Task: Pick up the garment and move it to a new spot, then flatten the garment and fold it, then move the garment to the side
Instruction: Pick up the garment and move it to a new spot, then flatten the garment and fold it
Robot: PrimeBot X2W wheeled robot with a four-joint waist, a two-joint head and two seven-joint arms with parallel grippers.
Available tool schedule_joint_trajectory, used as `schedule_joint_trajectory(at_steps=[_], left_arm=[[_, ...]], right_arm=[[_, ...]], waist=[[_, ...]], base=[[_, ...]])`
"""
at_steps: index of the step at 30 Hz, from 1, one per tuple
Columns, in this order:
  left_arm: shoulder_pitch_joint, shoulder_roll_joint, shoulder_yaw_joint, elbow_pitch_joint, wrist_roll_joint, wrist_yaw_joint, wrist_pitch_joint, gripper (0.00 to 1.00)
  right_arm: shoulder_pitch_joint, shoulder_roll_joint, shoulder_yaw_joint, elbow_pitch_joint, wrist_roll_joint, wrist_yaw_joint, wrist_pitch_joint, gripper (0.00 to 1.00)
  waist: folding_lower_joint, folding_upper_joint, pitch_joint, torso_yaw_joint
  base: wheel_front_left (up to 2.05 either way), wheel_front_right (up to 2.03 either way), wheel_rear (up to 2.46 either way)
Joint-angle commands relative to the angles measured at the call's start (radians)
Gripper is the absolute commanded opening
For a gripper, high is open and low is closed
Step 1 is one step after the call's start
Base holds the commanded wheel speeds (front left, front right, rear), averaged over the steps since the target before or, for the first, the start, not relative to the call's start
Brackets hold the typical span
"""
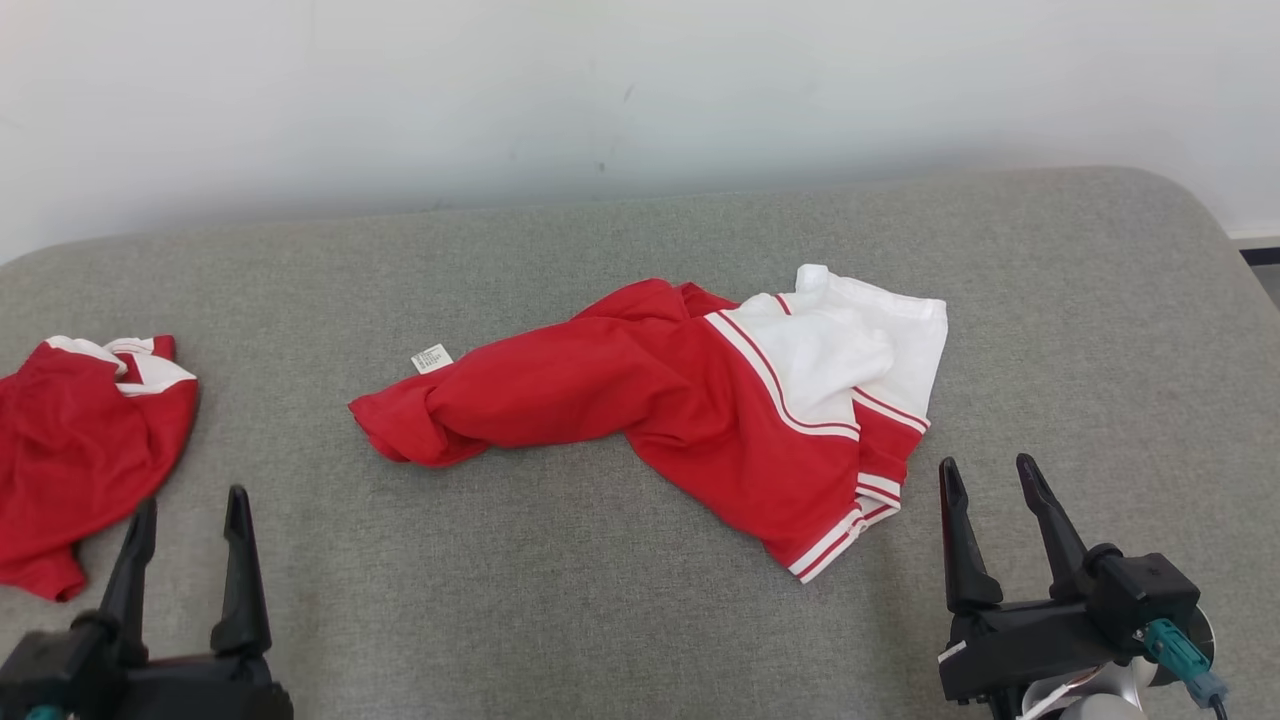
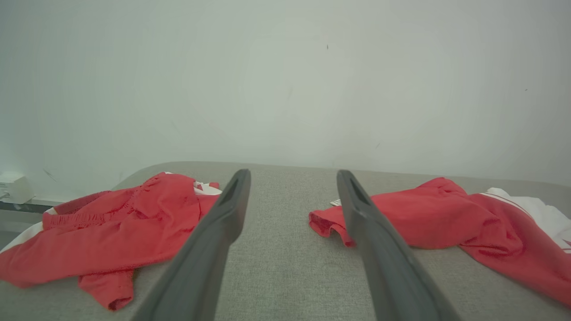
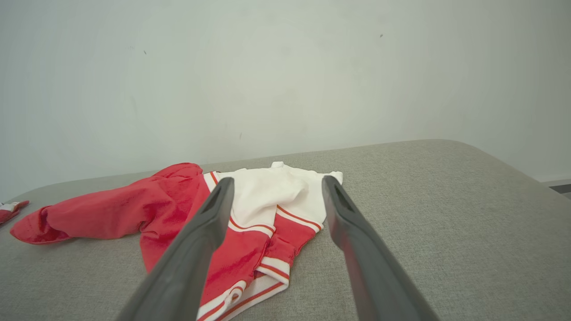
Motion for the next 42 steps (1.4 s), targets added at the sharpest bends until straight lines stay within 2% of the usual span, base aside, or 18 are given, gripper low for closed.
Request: schedule_joint_trajectory(at_steps=[1,10,20,37,42], left_arm=[[0.027,-0.010,0.016,-0.011,0.018,-0.009,-0.001,1.00],[0.110,-0.067,0.071,-0.046,0.081,-0.059,-0.001,1.00],[0.118,-0.116,0.103,-0.022,0.125,-0.109,-0.001,1.00],[0.099,-0.149,0.143,-0.008,0.170,-0.147,-0.001,1.00],[0.085,-0.160,0.147,-0.010,0.179,-0.153,-0.001,1.00]], right_arm=[[0.008,0.000,0.001,0.001,-0.006,-0.002,-0.002,1.00],[0.036,0.000,0.003,0.008,-0.001,-0.002,-0.002,1.00],[0.052,0.000,-0.001,0.015,-0.009,-0.002,-0.002,1.00],[0.045,0.000,-0.005,0.027,-0.004,-0.002,0.000,1.00],[-0.004,0.000,-0.004,0.039,-0.012,-0.002,0.006,1.00]], waist=[[0.0001,0.0001,-0.004,0.000],[0.0001,0.0001,-0.019,0.005],[0.0001,0.0001,-0.031,0.010],[0.0001,0.0001,-0.028,0.012],[0.0001,0.0001,-0.010,0.013]], base=[[0.00,0.00,0.00],[0.00,0.00,0.00],[0.00,0.00,0.00],[0.00,0.00,0.00],[0.00,0.00,0.00]])
